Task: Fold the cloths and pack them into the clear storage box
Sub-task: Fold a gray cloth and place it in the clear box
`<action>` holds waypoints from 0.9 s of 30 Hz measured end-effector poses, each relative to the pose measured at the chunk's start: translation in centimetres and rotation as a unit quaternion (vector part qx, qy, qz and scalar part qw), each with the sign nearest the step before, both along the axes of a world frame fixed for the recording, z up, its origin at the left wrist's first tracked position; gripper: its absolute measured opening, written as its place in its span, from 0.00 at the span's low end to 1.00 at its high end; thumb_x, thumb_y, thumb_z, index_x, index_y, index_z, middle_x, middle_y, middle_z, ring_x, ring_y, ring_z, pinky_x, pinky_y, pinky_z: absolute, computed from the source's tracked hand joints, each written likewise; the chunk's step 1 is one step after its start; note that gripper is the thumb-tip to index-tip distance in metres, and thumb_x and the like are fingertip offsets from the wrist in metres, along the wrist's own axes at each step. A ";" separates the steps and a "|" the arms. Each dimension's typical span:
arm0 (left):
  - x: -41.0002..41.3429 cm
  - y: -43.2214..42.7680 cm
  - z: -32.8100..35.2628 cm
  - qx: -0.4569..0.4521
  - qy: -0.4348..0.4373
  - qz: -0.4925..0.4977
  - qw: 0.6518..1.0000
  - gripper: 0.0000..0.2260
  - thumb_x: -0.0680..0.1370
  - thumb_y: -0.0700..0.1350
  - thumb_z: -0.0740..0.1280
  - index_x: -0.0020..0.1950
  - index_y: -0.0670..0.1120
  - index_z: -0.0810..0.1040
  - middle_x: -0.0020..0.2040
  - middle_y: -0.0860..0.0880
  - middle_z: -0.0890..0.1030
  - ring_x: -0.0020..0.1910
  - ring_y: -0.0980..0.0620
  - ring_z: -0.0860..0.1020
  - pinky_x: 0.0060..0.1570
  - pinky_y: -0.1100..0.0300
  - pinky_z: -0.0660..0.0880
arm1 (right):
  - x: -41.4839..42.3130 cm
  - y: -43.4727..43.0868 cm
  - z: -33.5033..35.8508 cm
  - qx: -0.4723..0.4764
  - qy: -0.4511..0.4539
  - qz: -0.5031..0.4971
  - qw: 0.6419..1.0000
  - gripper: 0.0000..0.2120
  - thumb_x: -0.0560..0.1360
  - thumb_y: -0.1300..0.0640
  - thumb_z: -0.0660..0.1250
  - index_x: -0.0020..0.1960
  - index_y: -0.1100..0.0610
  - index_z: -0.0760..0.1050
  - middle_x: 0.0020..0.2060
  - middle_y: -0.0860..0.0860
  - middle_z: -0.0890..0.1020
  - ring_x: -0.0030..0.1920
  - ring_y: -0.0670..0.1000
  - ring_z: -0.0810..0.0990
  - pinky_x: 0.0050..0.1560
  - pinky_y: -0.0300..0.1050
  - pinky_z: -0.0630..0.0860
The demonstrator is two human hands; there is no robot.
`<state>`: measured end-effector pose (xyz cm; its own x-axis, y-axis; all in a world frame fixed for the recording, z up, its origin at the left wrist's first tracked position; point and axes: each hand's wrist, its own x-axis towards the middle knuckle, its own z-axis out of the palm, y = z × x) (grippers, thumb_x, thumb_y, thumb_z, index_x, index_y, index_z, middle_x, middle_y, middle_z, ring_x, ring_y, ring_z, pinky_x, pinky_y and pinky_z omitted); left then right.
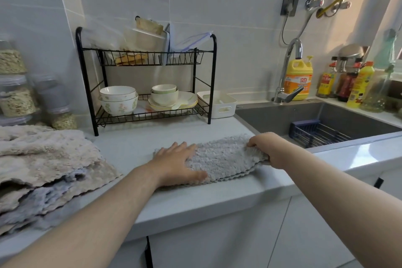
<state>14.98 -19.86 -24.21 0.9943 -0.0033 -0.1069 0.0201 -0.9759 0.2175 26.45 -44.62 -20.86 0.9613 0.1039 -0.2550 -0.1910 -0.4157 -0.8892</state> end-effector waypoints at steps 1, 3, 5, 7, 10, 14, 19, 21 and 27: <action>-0.7 0.6 0.1 -0.018 -0.035 0.008 0.999 0.55 0.57 0.83 0.45 0.78 0.58 0.45 0.80 0.51 0.46 0.78 0.50 0.44 0.76 0.45 0.42 | 0.0 -0.1 0.3 0.014 -0.011 0.006 1.000 0.09 0.72 0.63 0.67 0.52 0.63 0.76 0.47 0.60 0.79 0.42 0.58 0.80 0.40 0.49 0.82; -2.3 2.7 0.1 -0.034 -0.085 0.048 0.995 0.46 0.66 0.79 0.45 0.78 0.56 0.52 0.80 0.52 0.51 0.78 0.51 0.47 0.76 0.47 0.44 | -0.2 0.0 1.2 0.053 -0.024 0.027 0.998 0.12 0.71 0.61 0.69 0.54 0.61 0.77 0.52 0.60 0.79 0.49 0.60 0.81 0.48 0.55 0.82; -4.1 5.3 -0.6 -0.031 -0.093 0.100 0.990 0.33 0.77 0.69 0.48 0.78 0.54 0.55 0.79 0.52 0.54 0.78 0.51 0.49 0.76 0.49 0.46 | -0.8 0.7 2.2 0.090 -0.029 0.058 0.994 0.15 0.70 0.61 0.69 0.57 0.60 0.77 0.54 0.59 0.80 0.52 0.60 0.81 0.52 0.59 0.81; -5.6 7.0 -1.4 -0.006 -0.064 0.120 0.991 0.27 0.81 0.63 0.50 0.78 0.54 0.55 0.79 0.52 0.53 0.78 0.51 0.50 0.76 0.52 0.47 | -1.6 1.9 3.0 0.117 -0.035 0.083 0.989 0.15 0.71 0.60 0.68 0.57 0.59 0.77 0.55 0.61 0.80 0.54 0.63 0.81 0.52 0.62 0.80; -6.3 7.0 -1.7 0.022 -0.059 0.107 0.992 0.25 0.81 0.59 0.53 0.78 0.58 0.56 0.79 0.52 0.55 0.78 0.53 0.53 0.75 0.54 0.50 | -3.2 4.7 3.6 0.140 -0.025 0.120 0.983 0.13 0.73 0.63 0.65 0.57 0.60 0.75 0.49 0.61 0.81 0.47 0.60 0.83 0.49 0.55 0.82; -6.5 6.5 -1.1 0.024 -0.071 0.105 0.992 0.25 0.79 0.59 0.56 0.76 0.59 0.60 0.79 0.51 0.57 0.77 0.52 0.55 0.73 0.55 0.53 | -4.8 9.2 2.8 0.163 0.014 0.164 0.973 0.10 0.73 0.67 0.65 0.54 0.61 0.75 0.39 0.58 0.76 0.31 0.52 0.76 0.36 0.44 0.76; -6.6 6.9 -1.2 0.006 -0.072 0.112 0.991 0.26 0.77 0.62 0.57 0.75 0.61 0.61 0.78 0.52 0.59 0.76 0.51 0.57 0.73 0.53 0.55 | -6.1 13.3 1.0 0.152 0.023 0.184 0.971 0.05 0.73 0.68 0.66 0.48 0.61 0.74 0.33 0.57 0.73 0.29 0.54 0.74 0.34 0.44 0.77; -6.4 6.9 -1.1 0.007 -0.080 0.110 0.991 0.26 0.77 0.62 0.57 0.75 0.60 0.62 0.78 0.52 0.59 0.76 0.50 0.58 0.73 0.53 0.56 | -6.5 14.3 0.3 0.128 0.020 0.203 0.971 0.05 0.73 0.68 0.66 0.43 0.61 0.72 0.31 0.56 0.72 0.26 0.54 0.73 0.29 0.41 0.76; -6.3 7.1 -1.3 0.007 -0.091 0.104 0.990 0.26 0.76 0.62 0.57 0.74 0.60 0.64 0.75 0.52 0.64 0.74 0.49 0.61 0.70 0.53 0.59 | -7.2 16.4 -0.9 0.040 -0.003 0.257 0.966 0.04 0.73 0.66 0.65 0.43 0.61 0.72 0.30 0.56 0.75 0.25 0.53 0.76 0.32 0.45 0.77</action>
